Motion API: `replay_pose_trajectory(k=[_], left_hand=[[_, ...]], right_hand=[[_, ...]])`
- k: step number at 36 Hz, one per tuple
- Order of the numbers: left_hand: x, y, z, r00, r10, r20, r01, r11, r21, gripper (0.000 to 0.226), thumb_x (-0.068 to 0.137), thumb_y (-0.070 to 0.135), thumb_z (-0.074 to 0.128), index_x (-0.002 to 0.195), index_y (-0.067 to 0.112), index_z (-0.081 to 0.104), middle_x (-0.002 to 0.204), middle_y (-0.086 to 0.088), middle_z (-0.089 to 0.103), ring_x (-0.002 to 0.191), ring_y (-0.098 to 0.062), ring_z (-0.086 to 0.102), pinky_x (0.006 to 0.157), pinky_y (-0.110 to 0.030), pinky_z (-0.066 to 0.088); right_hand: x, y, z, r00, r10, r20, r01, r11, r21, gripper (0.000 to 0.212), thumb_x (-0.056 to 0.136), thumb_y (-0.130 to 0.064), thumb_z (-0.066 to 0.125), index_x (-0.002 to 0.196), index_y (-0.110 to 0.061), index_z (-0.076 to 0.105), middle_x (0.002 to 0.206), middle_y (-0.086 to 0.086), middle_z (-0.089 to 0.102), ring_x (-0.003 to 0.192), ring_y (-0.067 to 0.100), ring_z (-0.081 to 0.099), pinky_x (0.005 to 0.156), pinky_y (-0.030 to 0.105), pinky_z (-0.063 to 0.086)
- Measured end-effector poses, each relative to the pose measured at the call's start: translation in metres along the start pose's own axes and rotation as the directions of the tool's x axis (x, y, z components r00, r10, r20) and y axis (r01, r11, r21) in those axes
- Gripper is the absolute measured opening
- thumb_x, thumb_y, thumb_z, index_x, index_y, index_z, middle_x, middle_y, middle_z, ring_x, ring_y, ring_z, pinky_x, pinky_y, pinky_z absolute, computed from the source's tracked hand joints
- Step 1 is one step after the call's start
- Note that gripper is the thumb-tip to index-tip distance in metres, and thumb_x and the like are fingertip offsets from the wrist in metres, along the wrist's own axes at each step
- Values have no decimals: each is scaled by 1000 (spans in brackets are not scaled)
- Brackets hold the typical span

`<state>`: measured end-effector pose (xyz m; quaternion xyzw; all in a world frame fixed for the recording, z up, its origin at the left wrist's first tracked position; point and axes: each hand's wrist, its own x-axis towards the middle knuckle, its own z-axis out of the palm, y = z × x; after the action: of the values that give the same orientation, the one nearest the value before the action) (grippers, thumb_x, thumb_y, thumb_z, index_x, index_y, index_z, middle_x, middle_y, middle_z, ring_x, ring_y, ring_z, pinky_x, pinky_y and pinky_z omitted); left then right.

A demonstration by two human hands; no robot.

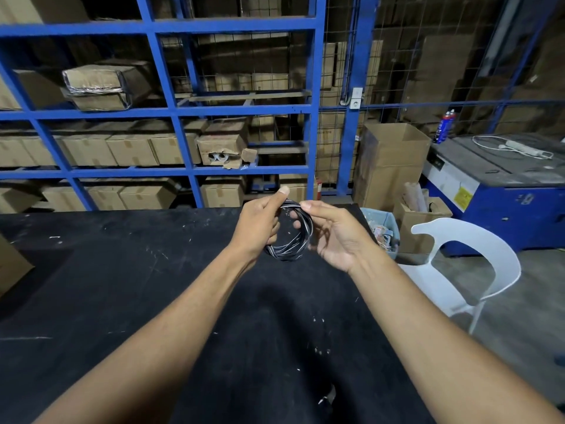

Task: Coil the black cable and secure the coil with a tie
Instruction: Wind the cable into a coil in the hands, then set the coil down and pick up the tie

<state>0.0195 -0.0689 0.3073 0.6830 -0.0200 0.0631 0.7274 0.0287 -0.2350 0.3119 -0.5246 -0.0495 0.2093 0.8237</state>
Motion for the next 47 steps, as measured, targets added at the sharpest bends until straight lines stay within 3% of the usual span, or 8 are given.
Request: replay_pose_trajectory(k=[4,10,17,25,29,35,43,47], left_hand=[[-2,-4,3,996,41,-74,-40,999,17,55,96,52,63,49,32,43,45,10,26,40,-10,20,45,-29,13],[-3,-9,7,999,9,-47,-10,1000,-17,56,100,51,60,51,32,43,47,11,26,43,-9,26,44,-26,29],[7,-14,-12,967,-155,204,160,987,-10,51,107,41,54,59,22,61,55,3,51,45,-12,50,77,-40,62],[6,-11,-13,933,-169,318,110,974,197,45,110,39,46,85,8,67,54,7,37,45,-9,38,80,-43,64],[4,-15,-10,935,-157,317,77,965,250,46,113,35,42,76,12,55,51,11,33,42,-6,29,59,-31,53],[2,-27,-10,924,-197,327,110,958,265,45,112,38,43,73,16,48,52,10,29,44,-8,24,53,-26,42],[-10,-61,-2,959,-173,225,97,944,316,42,113,27,44,84,2,61,52,9,36,46,-6,30,48,-25,35],[-22,-86,0,963,-178,203,96,928,359,42,113,24,44,74,10,47,61,-3,29,52,-15,26,52,-32,31]], right_hand=[[-1,4,7,999,31,22,-32,998,50,10,99,-16,63,106,-14,69,77,4,76,63,14,71,59,27,54],[6,-1,13,985,-141,-99,147,987,57,19,99,2,59,85,-9,64,68,4,58,47,6,54,49,19,42],[9,-9,3,971,-234,-54,214,945,-248,22,97,4,64,82,-12,66,71,-2,64,57,5,57,62,23,45],[9,-9,-1,984,-174,30,170,886,-431,25,97,4,65,77,-12,65,71,5,63,60,7,55,55,15,42],[12,-6,-6,987,-158,9,147,896,-420,22,96,4,66,79,-10,67,71,5,62,58,6,55,55,16,39],[10,6,-19,994,-107,4,101,927,-360,21,95,6,66,81,-9,69,74,5,67,59,6,61,52,13,46],[2,52,-36,972,-233,-39,195,884,-424,5,96,0,71,94,-4,72,92,20,77,75,14,75,69,19,57],[-3,76,-57,968,-231,-100,152,852,-501,12,98,-17,73,103,-24,80,110,12,79,94,11,71,78,22,54]])
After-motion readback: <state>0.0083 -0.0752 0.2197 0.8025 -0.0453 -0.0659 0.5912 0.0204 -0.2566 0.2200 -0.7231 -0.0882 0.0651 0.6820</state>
